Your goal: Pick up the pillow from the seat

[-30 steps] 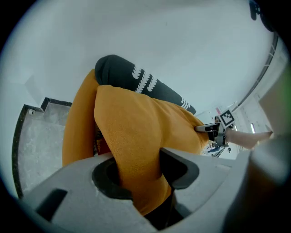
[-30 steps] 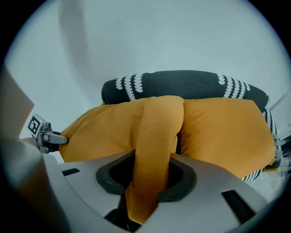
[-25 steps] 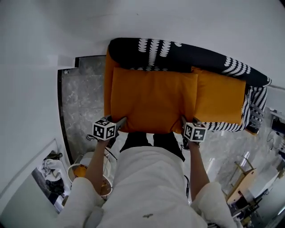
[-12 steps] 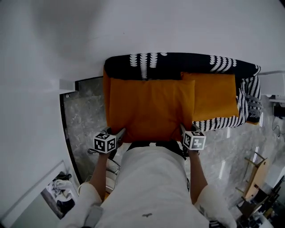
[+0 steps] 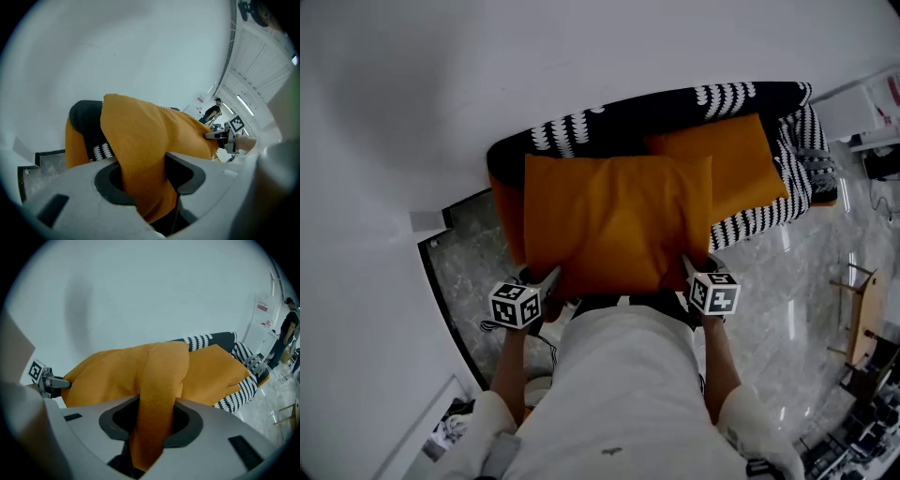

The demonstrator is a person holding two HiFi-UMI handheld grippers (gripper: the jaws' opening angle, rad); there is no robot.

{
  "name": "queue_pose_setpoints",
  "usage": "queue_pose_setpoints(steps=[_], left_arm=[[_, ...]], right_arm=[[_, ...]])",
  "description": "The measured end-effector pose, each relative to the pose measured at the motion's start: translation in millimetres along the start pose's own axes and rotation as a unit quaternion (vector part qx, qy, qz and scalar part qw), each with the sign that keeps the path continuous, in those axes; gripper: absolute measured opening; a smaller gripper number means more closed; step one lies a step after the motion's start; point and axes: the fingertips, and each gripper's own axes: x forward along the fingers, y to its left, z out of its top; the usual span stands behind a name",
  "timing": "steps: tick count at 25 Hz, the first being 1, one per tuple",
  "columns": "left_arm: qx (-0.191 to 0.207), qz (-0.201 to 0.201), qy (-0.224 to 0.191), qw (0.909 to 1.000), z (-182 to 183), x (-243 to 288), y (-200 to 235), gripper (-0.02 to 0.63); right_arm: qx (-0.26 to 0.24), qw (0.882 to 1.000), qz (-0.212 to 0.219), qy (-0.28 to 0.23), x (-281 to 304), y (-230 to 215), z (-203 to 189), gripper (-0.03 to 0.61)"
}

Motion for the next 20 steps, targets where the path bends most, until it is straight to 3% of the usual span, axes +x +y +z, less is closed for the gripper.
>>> queue_pose_setpoints(steps=[10, 20], left_arm=[[0.053, -0.033, 0.001, 0.998, 21.9, 21.6, -55.8, 0.196], [0.077, -0.023, -0.004, 0.9968, 30.8, 46.6, -121.4, 0.198]], right_arm=[[0.051, 0.997, -0.039, -0.036, -54.2, -46.8, -21.5, 0.137], [0.067, 0.995, -0.04, -0.066, -88.6, -108.8, -30.7, 0.136]])
